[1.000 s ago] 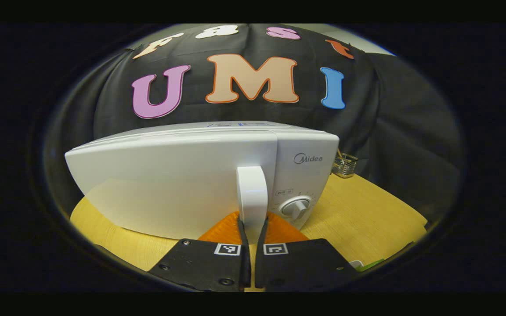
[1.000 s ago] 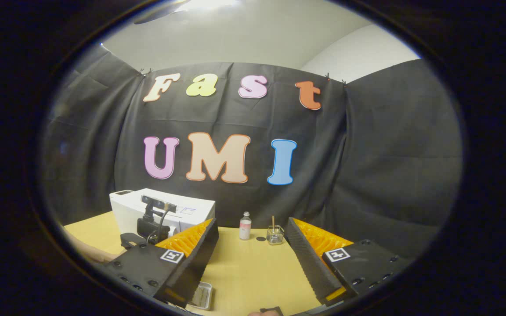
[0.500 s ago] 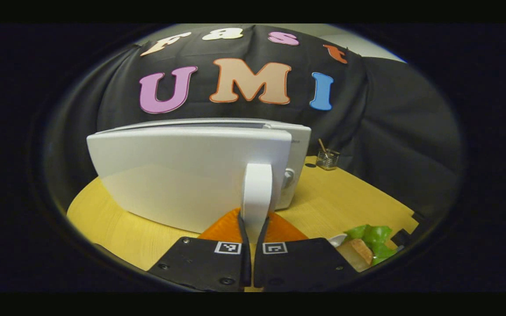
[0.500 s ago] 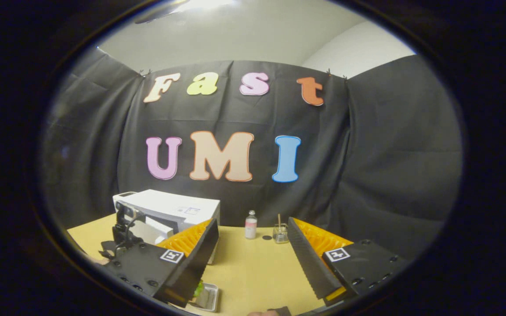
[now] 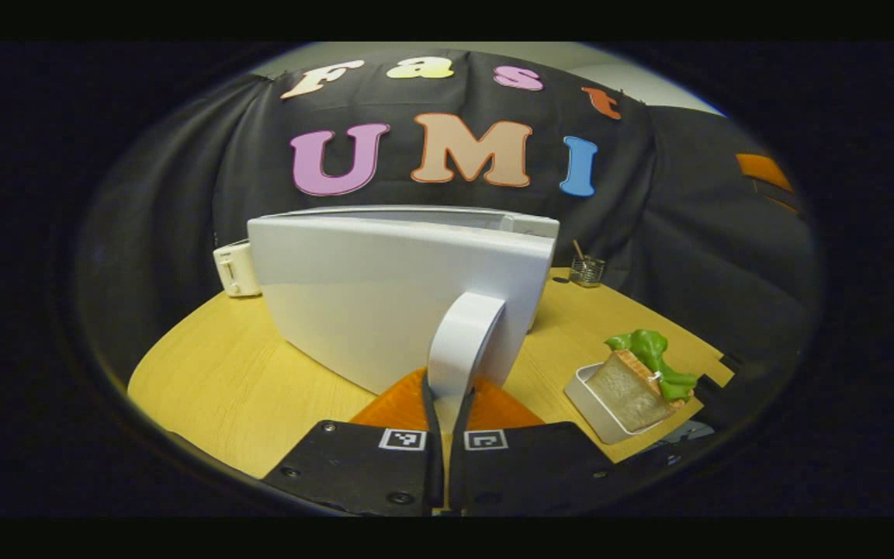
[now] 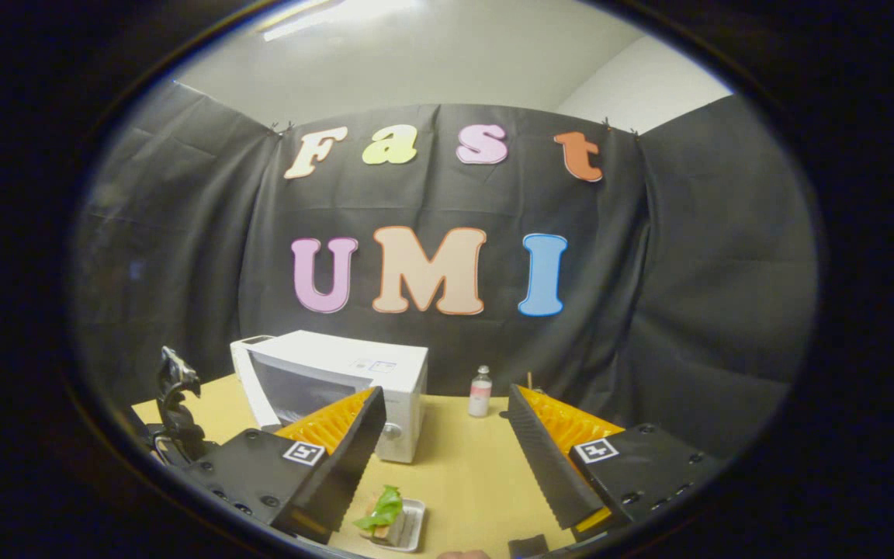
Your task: Open the microwave oven with the left hand, put the food in, and close the microwave oven.
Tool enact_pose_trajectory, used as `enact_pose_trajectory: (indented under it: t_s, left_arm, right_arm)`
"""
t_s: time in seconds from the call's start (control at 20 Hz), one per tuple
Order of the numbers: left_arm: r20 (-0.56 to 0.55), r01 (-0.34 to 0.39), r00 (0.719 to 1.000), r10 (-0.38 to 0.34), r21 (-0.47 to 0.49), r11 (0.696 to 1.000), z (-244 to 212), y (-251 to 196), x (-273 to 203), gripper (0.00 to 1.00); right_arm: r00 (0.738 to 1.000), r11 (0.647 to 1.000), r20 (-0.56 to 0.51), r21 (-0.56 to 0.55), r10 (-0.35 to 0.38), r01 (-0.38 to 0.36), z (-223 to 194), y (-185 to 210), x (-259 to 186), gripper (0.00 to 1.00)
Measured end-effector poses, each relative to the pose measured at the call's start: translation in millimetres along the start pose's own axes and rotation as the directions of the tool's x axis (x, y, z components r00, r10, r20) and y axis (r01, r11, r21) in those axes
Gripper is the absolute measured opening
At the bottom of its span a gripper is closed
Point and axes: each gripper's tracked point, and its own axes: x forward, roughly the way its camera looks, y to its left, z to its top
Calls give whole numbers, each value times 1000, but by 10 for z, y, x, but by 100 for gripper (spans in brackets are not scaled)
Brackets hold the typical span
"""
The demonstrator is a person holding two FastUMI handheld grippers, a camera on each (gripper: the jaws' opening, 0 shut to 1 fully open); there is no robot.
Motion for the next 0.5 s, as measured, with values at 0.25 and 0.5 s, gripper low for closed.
enact_pose_trajectory:
  t_s: [0.25,0.5]
  left_arm:
    - [2,-20,1000,20,1,1000,-87,255,-260,4]
    - [1,-46,999,46,-8,999,-151,468,-430,4]
  right_arm:
    - [997,998,-26,-5,66,-66,-320,384,-73,97]
    - [994,997,-84,-23,69,-71,-729,555,-120,97]
